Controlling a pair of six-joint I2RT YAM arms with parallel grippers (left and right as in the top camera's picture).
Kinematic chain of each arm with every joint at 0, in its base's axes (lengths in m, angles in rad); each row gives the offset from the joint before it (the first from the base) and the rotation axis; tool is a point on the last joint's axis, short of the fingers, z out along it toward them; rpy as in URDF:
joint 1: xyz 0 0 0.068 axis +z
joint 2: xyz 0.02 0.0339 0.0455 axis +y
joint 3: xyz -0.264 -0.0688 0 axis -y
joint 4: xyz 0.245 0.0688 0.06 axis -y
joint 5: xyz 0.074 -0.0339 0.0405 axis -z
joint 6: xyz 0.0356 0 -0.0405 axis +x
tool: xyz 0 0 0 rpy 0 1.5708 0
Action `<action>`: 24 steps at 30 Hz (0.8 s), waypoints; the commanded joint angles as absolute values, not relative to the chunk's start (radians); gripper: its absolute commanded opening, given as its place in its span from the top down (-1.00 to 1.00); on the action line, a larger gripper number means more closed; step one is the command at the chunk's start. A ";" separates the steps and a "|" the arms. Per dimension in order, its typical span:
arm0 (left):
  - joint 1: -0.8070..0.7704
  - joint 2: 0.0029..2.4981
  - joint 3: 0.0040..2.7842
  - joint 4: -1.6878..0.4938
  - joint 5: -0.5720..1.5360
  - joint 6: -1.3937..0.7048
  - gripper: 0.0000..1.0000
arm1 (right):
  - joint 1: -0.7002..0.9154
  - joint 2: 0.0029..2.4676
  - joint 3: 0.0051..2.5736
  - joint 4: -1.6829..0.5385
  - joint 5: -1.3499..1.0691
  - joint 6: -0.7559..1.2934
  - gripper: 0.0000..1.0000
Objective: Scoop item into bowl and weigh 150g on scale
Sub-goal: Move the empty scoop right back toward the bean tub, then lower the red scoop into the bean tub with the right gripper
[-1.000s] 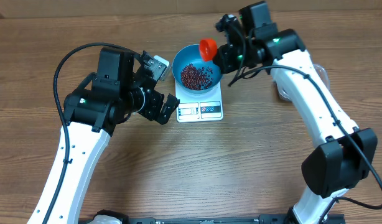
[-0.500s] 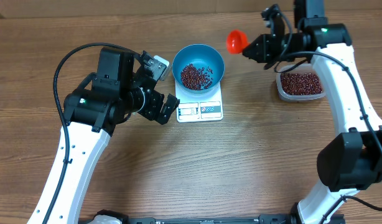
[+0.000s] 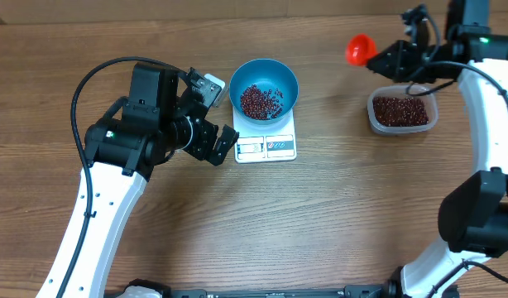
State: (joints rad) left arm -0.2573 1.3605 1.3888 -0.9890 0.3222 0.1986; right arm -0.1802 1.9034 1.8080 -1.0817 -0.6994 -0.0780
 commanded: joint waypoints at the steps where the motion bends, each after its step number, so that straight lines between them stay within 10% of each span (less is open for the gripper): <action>1: -0.255 1.368 1.403 -0.991 0.330 0.213 -0.99 | -0.233 1.854 1.835 -1.104 -0.712 -0.079 0.93; 24: -0.255 1.368 1.403 -0.991 0.330 0.213 -0.99 | -0.284 1.840 1.985 -1.339 -0.393 -0.153 0.93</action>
State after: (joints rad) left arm -0.2573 1.3605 1.3888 -0.9890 0.3222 0.1986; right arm -0.2863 1.8774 1.9564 -1.3342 -0.4469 -0.1249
